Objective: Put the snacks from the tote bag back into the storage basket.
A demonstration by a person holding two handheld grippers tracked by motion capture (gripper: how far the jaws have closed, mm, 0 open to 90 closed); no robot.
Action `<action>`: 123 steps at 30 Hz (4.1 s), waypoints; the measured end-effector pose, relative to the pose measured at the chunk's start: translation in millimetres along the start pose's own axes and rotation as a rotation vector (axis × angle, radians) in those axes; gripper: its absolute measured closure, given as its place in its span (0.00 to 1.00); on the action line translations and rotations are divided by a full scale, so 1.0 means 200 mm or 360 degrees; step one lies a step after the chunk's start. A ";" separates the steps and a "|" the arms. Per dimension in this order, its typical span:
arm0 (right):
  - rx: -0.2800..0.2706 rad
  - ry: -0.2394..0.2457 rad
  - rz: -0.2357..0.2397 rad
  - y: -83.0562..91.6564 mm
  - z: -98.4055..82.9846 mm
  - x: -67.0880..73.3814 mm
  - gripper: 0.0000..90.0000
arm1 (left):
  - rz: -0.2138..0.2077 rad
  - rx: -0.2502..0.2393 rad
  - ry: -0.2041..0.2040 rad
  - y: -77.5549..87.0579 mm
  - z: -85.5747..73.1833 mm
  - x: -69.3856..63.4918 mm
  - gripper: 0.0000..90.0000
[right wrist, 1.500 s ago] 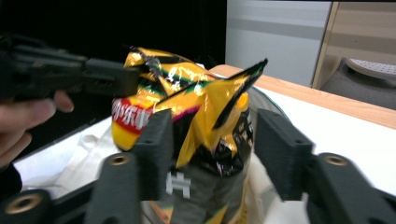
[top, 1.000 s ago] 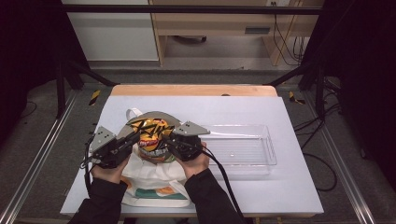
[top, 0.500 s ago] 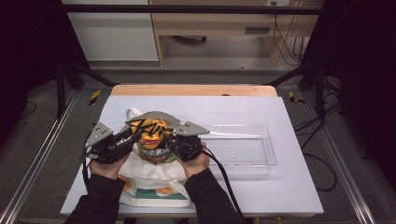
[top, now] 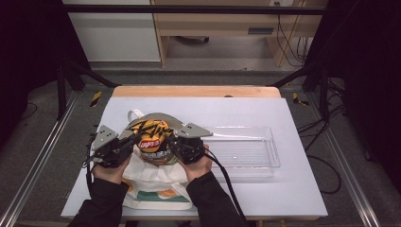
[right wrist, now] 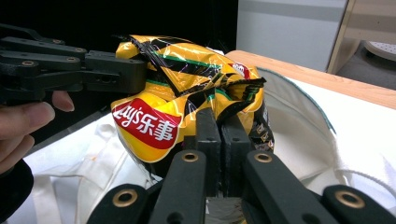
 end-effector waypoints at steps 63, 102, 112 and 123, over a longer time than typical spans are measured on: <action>-0.0254 0.0109 -0.0029 0.55 0.36 -0.05 0.99 | -0.0102 -0.0308 -0.0074 0.21 0.45 -0.32 0.98; -0.0237 0.0009 -0.0241 0.89 0.19 -0.39 0.99 | -0.0274 -0.0238 -0.0155 -0.14 0.56 -0.72 0.98; -0.0220 -0.0033 -0.0267 0.93 0.13 -0.47 0.99 | -0.0300 -0.0196 -0.0164 -0.22 0.55 -0.79 0.98; -0.0210 -0.0091 -0.0289 0.93 0.06 -0.54 0.99 | -0.0309 -0.0144 -0.0174 -0.30 0.52 -0.83 0.98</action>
Point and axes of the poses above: each handheld gripper's, and its own axes: y roughly backward along the jaws, z roughly out of its top, x roughly to its left, the point moved 2 cm from there along -y, roughly forward along the jaws, and after that the axes turned 7 degrees about x, right-handed, at the moved point
